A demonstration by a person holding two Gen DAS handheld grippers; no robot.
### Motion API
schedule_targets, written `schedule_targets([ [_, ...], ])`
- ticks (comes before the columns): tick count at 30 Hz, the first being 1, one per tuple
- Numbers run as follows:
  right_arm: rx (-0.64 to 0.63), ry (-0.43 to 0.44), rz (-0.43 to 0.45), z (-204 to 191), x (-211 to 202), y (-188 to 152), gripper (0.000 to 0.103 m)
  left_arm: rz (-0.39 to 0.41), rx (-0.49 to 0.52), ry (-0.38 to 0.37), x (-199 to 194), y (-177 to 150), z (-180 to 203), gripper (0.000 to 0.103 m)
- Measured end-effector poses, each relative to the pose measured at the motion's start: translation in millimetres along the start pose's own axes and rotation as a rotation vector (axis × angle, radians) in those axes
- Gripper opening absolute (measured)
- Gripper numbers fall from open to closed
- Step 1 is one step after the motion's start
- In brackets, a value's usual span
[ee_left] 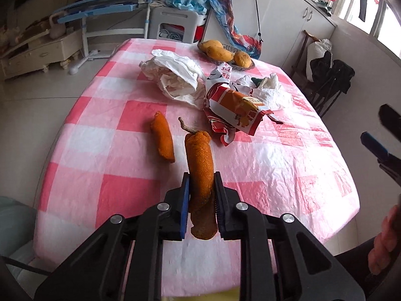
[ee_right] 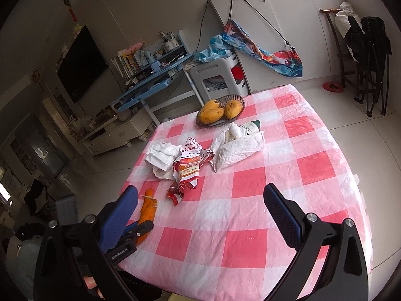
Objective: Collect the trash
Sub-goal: 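Lift the orange piece with the left tool while the right tool grasps the other orange piece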
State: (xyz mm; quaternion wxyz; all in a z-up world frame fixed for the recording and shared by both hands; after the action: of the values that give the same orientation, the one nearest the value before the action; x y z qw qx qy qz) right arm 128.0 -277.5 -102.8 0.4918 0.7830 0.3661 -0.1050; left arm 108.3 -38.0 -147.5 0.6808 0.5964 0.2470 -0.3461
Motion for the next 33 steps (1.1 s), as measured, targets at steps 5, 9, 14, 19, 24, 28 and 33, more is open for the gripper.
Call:
schedule_targets([
  [5, -0.092, 0.004, -0.049, -17.8, 11.4, -16.9, 0.096, 0.066, -0.099, 0.031, -38.2, -8.3, -28.0, 0.018],
  [9, -0.209, 0.014, -0.140, -42.3, 31.4, -46.2, 0.096, 0.120, -0.176, 0.068, -62.4, -7.5, -54.3, 0.018],
  [14, -0.349, 0.026, -0.224, -69.2, 50.7, -82.0, 0.096, 0.165, -0.201, 0.071, -76.3, -1.7, -63.5, 0.018],
  [19, -0.372, 0.077, -0.274, -88.6, 67.7, -91.8, 0.089, 0.227, -0.219, 0.069, -92.6, 5.7, -66.8, 0.018],
  [24, -0.409, 0.079, -0.329, -108.2, 99.3, -97.1, 0.078, 0.277, -0.234, 0.075, -107.8, 11.5, -70.8, 0.018],
  [28, -0.426, 0.045, -0.344, -116.1, 131.0, -94.8, 0.071, 0.293, -0.246, 0.068, -114.4, 14.5, -74.0, 0.018],
  [33, -0.368, -0.025, -0.371, -109.5, 165.2, -88.0, 0.058, 0.289, -0.246, 0.054, -111.6, 16.0, -71.1, 0.018],
])
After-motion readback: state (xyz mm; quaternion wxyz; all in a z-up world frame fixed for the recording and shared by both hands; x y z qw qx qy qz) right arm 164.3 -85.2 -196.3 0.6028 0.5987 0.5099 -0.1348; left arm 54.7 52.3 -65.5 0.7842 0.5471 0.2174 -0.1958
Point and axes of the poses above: each gripper's, at about its wrist camera, not at the fingertips, and x roughly the way its jaws point, z to its right, y to its top, the point moved 8 cm from there along x, roughly the way its jaws point, and after that the axes turned 6 degrees about x, right-handed, at the moved point
